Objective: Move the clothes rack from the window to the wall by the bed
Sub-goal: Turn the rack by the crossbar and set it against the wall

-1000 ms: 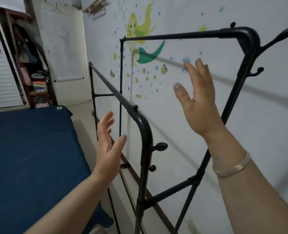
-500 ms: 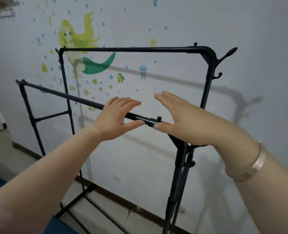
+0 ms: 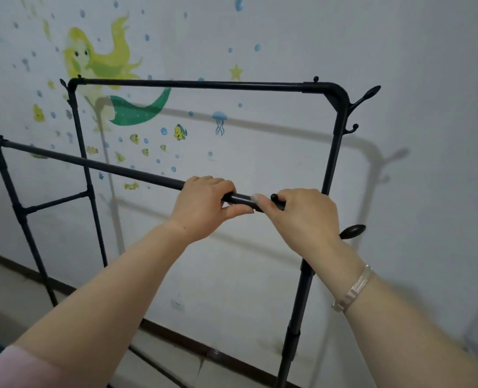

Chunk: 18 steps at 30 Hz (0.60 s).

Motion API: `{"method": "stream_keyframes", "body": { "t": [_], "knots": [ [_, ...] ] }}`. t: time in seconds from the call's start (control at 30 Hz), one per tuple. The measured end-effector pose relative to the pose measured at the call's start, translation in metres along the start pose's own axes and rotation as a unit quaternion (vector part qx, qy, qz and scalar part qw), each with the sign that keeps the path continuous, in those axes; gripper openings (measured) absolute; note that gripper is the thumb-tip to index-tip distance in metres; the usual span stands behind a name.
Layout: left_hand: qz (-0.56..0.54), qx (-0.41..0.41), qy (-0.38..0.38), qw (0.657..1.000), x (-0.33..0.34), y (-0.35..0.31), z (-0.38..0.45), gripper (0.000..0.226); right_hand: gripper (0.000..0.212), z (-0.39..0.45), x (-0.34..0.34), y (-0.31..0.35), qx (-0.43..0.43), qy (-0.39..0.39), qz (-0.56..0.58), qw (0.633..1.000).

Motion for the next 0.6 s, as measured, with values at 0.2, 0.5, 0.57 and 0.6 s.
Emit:
{"method": "stream_keyframes", "body": {
  "t": [0.2,0.5,0.57,0.6],
  "knots": [
    [0.027,-0.019,-0.018,0.999,0.051,-0.028,0.022,0.055,0.066,0.02,0.006,-0.068,0.0,-0.034,0.0,0.999],
    [0.05,-0.017,-0.06,0.997,0.098,-0.062,0.04,0.059,0.061,0.029,0.002,-0.132,0.0,-0.066,-0.028,0.997],
    [0.048,-0.017,-0.058,0.997,0.095,-0.056,0.037,0.057,0.054,0.03,0.003,-0.129,0.02,-0.068,-0.066,0.995],
    [0.035,-0.014,-0.059,0.998,0.093,-0.055,0.036,0.054,0.05,0.031,0.002,-0.124,0.027,-0.08,-0.071,0.994]
  ]
}}
Point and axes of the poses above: each hand's wrist, its own z-axis towards the middle knuckle, its own x-axis out of the palm, y = z × x, the point moved 9 cm from there along z, towards the middle knuckle, and after that the axes turned 13 degrees about -y, right-handed, at the moved point
